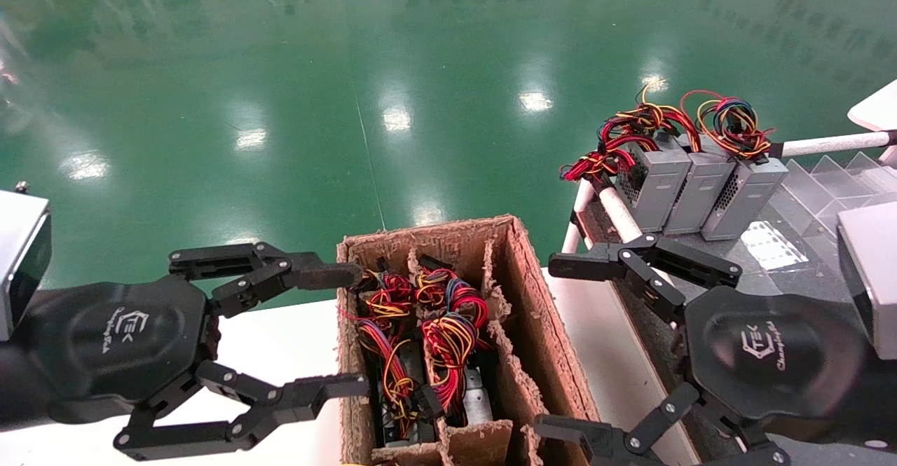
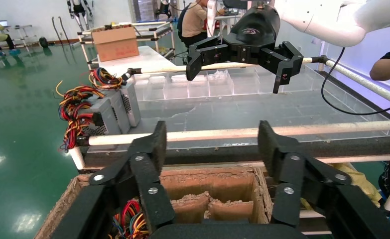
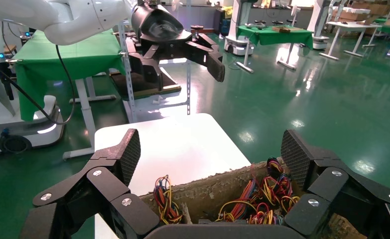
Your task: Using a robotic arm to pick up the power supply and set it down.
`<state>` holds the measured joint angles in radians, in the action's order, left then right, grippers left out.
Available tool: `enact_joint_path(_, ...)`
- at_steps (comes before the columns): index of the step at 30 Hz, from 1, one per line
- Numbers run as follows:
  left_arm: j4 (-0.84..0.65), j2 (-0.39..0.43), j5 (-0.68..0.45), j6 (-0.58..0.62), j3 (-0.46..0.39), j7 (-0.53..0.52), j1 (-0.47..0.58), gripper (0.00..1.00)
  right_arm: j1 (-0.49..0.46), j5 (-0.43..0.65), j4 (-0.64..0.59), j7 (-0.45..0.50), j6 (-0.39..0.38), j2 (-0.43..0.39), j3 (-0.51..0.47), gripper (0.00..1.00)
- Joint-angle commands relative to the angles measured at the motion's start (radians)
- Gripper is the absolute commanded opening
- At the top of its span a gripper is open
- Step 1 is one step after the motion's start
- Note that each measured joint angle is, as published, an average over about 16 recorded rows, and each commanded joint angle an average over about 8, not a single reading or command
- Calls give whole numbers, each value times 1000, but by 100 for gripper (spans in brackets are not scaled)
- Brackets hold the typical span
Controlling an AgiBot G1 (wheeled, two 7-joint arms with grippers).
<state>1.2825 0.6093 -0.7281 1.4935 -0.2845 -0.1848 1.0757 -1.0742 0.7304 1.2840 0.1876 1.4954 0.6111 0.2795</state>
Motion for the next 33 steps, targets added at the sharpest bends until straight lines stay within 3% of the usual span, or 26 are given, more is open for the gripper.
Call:
enact_joint_path(1, 0, 0, 0, 0, 0, 0, 0, 0, 0, 0, 0, 0, 0, 0, 0, 100)
enact_joint_path(27, 0, 0, 0, 0, 0, 0, 0, 0, 0, 0, 0, 0, 0, 0, 0, 100)
enact_joint_path(28, 0, 0, 0, 0, 0, 0, 0, 3, 0, 0, 0, 0, 0, 0, 0, 100)
enact_joint_path(33, 0, 0, 0, 0, 0, 0, 0, 65, 0, 0, 0, 0, 0, 0, 0, 100)
